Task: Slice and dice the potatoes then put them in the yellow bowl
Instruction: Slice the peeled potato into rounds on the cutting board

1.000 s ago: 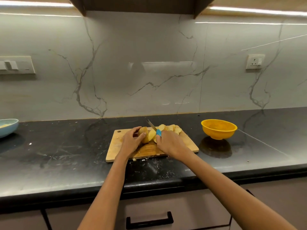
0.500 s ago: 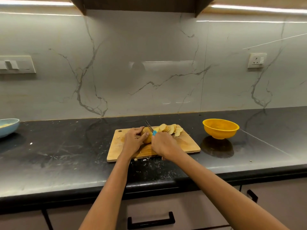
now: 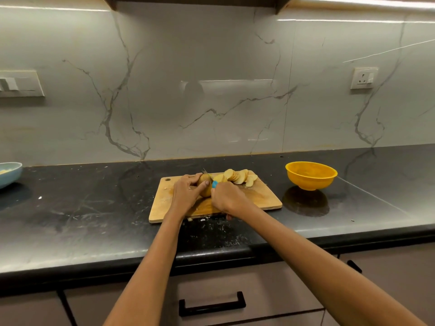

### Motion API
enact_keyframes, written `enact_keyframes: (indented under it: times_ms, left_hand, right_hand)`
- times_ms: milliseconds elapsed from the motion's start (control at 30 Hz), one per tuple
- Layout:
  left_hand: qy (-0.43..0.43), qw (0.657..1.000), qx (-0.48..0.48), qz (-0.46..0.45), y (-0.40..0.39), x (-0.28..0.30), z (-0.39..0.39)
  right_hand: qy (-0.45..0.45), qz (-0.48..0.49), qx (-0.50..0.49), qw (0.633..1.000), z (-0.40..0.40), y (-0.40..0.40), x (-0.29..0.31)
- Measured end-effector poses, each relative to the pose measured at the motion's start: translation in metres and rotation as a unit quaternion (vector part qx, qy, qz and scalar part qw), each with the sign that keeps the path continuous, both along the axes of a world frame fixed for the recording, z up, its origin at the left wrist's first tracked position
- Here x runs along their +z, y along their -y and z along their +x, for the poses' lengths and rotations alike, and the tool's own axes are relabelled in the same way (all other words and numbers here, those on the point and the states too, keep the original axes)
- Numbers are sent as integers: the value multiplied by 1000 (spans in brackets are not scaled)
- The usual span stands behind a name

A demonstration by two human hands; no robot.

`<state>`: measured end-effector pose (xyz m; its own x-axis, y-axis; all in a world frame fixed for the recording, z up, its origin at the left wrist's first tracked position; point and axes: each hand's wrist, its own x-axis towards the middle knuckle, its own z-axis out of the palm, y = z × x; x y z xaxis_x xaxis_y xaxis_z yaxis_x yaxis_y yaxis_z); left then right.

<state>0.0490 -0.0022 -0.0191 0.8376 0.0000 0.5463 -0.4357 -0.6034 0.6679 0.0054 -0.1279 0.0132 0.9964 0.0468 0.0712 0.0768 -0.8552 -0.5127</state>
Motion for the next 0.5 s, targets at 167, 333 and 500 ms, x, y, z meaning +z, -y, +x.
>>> enact_keyframes:
  times_ms: [167,333,500]
  left_hand:
    - [-6,1000,-12,-8,0,1,-1]
    - [-30,998,-21,-50,-1,0,1]
    - [-22,999,11,-38,-2,0,1]
  right_hand:
    - [-31,-9,15,999,-2,0,8]
    - [-70,-53,10,996,-10,13,-10]
    - [-29,-72,18,997,-4,12,-14]
